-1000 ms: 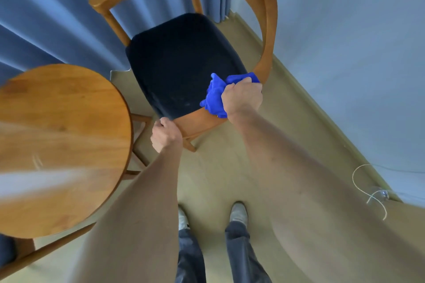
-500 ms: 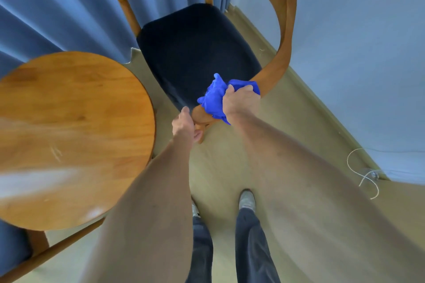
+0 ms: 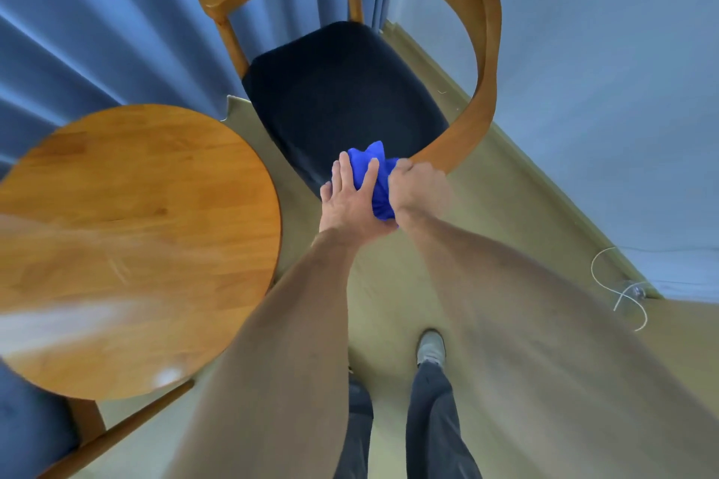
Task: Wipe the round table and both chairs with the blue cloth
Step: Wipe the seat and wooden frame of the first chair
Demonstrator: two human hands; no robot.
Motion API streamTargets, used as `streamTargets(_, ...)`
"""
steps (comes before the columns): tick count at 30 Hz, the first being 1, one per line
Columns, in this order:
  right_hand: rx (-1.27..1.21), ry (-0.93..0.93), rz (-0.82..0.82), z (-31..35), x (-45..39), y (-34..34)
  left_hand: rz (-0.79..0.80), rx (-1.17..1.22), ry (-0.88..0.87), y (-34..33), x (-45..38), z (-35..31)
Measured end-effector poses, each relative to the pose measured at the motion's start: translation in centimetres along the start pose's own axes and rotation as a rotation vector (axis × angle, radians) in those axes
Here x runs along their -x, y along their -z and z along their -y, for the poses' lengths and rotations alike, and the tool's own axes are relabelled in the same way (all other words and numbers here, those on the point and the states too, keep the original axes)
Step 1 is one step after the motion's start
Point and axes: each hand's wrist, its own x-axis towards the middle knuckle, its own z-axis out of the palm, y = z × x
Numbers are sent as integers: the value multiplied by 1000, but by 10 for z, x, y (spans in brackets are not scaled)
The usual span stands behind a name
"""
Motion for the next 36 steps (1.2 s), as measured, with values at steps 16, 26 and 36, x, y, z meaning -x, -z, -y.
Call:
streamTargets(16,-130,-200,-201,-85,-39,-16,-231,-281,118,-34,6,-18)
streamTargets(26,-200,-328,-160,-139,-121,13,-318,-422,156,-64,-33,-76)
streamTargets(36,-262,-162,-29,-170,-233,43,-299,-292,279,-81,-124,-195)
